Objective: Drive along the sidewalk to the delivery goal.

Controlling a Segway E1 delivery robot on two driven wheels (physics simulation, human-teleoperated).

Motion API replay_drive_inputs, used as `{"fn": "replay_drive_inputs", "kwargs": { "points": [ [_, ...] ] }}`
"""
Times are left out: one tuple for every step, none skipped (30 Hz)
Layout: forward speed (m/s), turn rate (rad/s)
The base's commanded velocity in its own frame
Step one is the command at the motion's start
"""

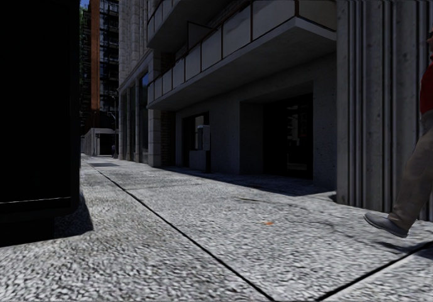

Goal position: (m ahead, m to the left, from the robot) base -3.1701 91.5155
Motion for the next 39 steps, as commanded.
{"fn": "replay_drive_inputs", "kwargs": {
  "points": [
    [0.75,0.00],
    [0.75,0.00],
    [0.75,0.00],
    [0.79,0.00],
    [0.79,0.00],
    [0.84,0.00],
    [0.89,0.00],
    [0.93,0.00],
    [0.95,0.00],
    [0.95,0.00],
    [0.96,0.00],
    [0.96,0.00],
    [0.96,0.00],
    [0.96,0.00],
    [0.96,0.00],
    [0.96,0.00],
    [0.96,0.00],
    [0.96,0.00],
    [0.96,0.00],
    [0.96,0.00],
    [0.96,0.00],
    [0.96,0.00],
    [0.96,0.00],
    [0.94,0.00],
    [0.92,0.00],
    [0.92,0.00],
    [0.86,0.00],
    [0.83,0.00],
    [0.82,0.00],
    [0.82,0.00],
    [0.81,0.00],
    [0.81,0.00],
    [0.81,0.00],
    [0.81,0.00],
    [0.81,0.00],
    [0.81,0.00],
    [0.81,0.00],
    [0.81,0.00],
    [0.81,0.00]
  ]
}}
